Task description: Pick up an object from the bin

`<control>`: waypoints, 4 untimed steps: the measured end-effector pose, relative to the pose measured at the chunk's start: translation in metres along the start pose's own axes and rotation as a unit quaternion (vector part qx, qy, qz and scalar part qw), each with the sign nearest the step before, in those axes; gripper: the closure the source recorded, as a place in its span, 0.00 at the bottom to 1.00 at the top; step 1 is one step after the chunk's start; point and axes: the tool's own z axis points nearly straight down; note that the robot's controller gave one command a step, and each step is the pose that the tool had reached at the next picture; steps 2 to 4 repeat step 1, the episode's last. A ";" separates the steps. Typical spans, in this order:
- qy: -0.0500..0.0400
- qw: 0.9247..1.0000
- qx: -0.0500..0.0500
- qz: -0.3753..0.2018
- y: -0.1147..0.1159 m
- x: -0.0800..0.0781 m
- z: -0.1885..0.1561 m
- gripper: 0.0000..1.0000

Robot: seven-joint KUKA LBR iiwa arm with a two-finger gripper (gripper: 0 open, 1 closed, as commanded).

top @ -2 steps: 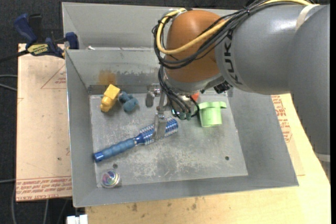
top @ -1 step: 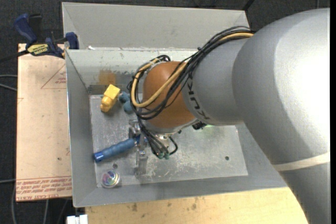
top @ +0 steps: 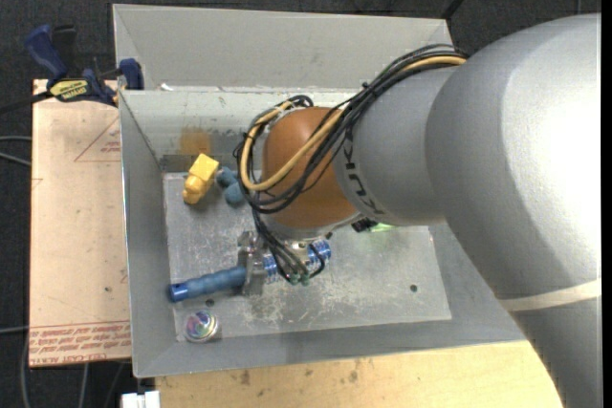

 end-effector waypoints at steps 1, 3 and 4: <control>-0.004 1.000 -0.001 -0.004 0.024 -0.008 -0.143 1.00; -0.004 1.000 -0.001 -0.004 0.024 -0.008 -0.143 1.00; -0.004 1.000 -0.001 -0.004 0.024 -0.008 -0.143 1.00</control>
Offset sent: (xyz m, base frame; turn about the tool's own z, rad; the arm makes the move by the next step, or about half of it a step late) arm 0.0052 0.0224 0.1393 -0.0038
